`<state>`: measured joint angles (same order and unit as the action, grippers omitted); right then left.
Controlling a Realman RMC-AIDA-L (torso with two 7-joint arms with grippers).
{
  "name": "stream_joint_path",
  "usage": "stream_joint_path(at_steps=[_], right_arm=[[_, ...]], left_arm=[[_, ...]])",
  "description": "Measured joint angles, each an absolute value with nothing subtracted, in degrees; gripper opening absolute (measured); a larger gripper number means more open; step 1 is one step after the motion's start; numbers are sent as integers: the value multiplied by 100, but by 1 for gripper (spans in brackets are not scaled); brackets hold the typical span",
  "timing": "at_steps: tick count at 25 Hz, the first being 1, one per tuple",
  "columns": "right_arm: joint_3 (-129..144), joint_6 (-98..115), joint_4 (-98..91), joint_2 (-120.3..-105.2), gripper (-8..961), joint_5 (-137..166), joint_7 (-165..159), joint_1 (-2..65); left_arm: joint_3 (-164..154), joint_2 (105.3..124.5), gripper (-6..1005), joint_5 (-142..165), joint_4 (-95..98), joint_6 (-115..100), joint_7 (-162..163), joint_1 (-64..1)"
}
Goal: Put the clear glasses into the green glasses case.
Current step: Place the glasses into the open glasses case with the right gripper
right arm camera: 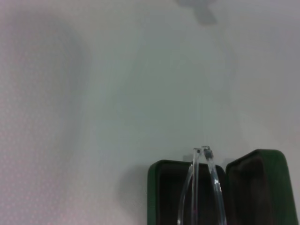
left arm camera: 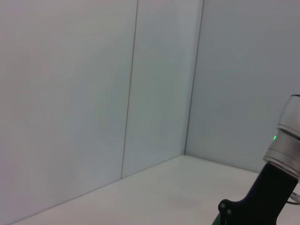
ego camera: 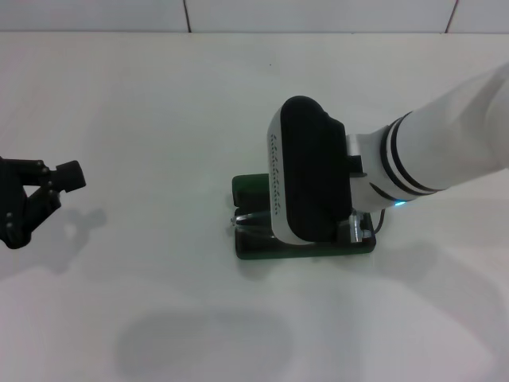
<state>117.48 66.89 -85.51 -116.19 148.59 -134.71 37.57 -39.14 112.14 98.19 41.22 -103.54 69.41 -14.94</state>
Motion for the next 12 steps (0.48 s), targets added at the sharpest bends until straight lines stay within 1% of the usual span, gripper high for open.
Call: stream_joint_path(at_steps=[12], right_arm=[[11840, 6672, -8473, -11619, 70, 14899, -13627, 3729]], left_arm=[[-3921, 11262, 62, 9932, 4113, -10354, 6890, -1487]])
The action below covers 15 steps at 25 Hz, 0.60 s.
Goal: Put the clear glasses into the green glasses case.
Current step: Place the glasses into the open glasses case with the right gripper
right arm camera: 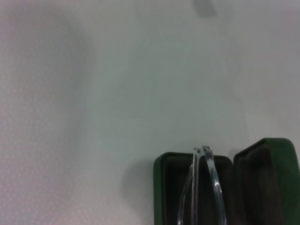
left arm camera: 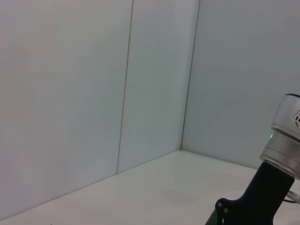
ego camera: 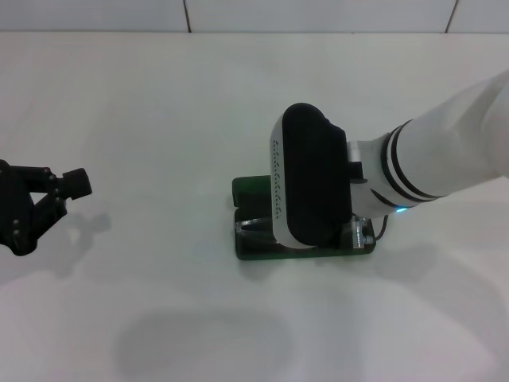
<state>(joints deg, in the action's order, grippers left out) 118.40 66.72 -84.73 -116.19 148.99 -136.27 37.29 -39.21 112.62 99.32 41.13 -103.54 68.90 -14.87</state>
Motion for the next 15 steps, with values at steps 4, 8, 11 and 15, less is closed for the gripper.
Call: stream_joint_path(at_steps=[4, 8, 11, 15], right_arm=[[11840, 6698, -8471, -11619, 69, 14918, -13701, 3731], [11898, 6716, -8471, -11619, 69, 15061, -13787, 3756], [11939, 6720, -8471, -11619, 69, 15101, -13803, 3764], [11951, 6723, -8471, -11619, 69, 15118, -13804, 3770]], left_arm=[[-3919, 11264, 63, 9932, 4113, -10353, 6873, -1480], [-3919, 11273, 65, 9932, 4113, -10353, 6857, -1484], [-3919, 11274, 65, 9932, 4113, -10353, 6855, -1490], [-3920, 11276, 67, 9932, 4113, -10353, 6855, -1493]])
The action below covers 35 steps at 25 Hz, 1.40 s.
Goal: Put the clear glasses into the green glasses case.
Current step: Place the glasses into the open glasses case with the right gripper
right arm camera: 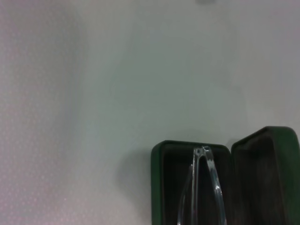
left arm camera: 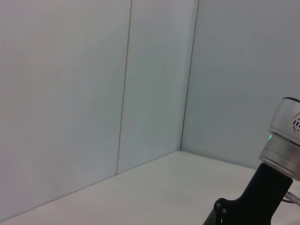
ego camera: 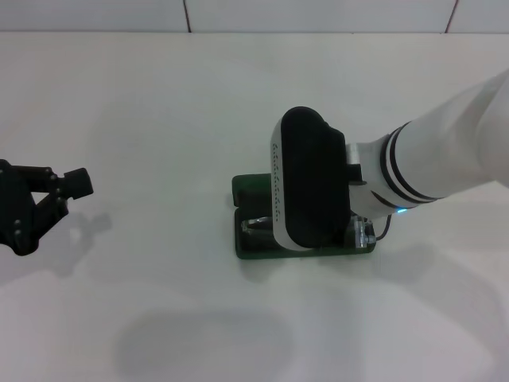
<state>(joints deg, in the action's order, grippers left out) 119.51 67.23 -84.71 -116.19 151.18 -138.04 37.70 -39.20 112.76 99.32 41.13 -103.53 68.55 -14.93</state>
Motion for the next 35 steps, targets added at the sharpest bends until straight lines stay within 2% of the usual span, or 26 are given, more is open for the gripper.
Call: stream_joint_path(at_steps=[15, 21, 35], right_arm=[[11964, 6714, -8540, -11619, 87, 15170, -13807, 3749], [11968, 6740, -8558, -11619, 145, 15170, -13808, 3734], [12044, 6916, -8986, -11619, 149, 15169, -13798, 3486]], left_arm=[[-3871, 11292, 71, 9931, 4111, -10334, 6787, -1472], [-3867, 11294, 72, 9931, 4088, -10334, 6785, -1467], [-3867, 11296, 76, 9931, 4060, -10343, 6779, -1462]])
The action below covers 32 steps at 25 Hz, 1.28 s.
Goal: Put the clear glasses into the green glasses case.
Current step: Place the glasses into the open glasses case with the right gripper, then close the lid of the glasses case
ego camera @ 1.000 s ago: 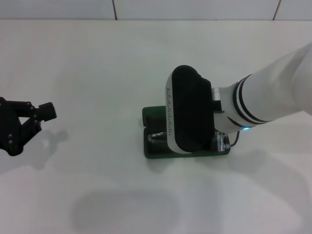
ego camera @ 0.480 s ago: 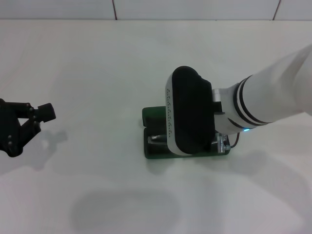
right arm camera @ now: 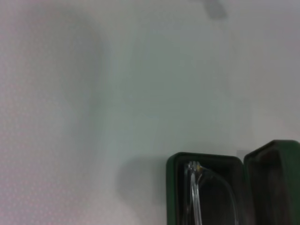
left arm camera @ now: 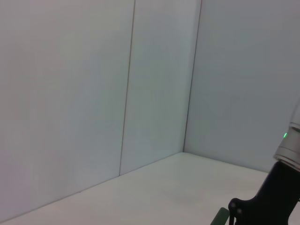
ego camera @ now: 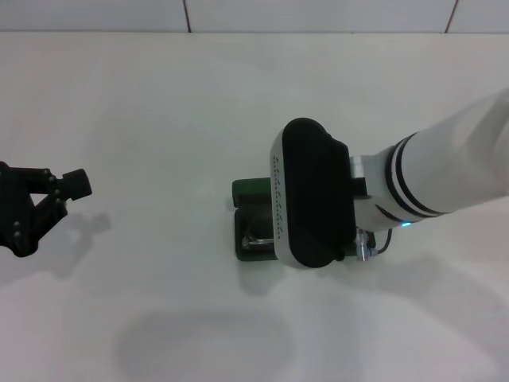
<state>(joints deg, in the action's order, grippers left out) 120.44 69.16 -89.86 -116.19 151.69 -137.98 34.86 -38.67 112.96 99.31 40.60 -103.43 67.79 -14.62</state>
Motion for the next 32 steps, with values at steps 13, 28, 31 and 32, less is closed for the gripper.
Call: stream_joint_path(at_steps=[13, 28, 31, 32], right_arm=[[12038, 7036, -9827, -11597, 148, 15127, -13750, 2866], [10801, 7499, -10940, -11550, 146, 13891, -12922, 1560], [10394, 7628, -10862, -11546, 146, 13707, -12651, 1417], [10248, 7663, -10799, -11546, 146, 13637, -12526, 1365]], left_arm=[[-3872, 11294, 80, 9892, 4060, -10353, 6827, -1443], [-3509, 11295, 84, 9653, 4044, -10717, 6926, -1373], [-3482, 11305, 85, 9625, 4043, -10735, 6927, -1338], [-3481, 11315, 85, 9624, 4042, -10736, 6927, -1340]])
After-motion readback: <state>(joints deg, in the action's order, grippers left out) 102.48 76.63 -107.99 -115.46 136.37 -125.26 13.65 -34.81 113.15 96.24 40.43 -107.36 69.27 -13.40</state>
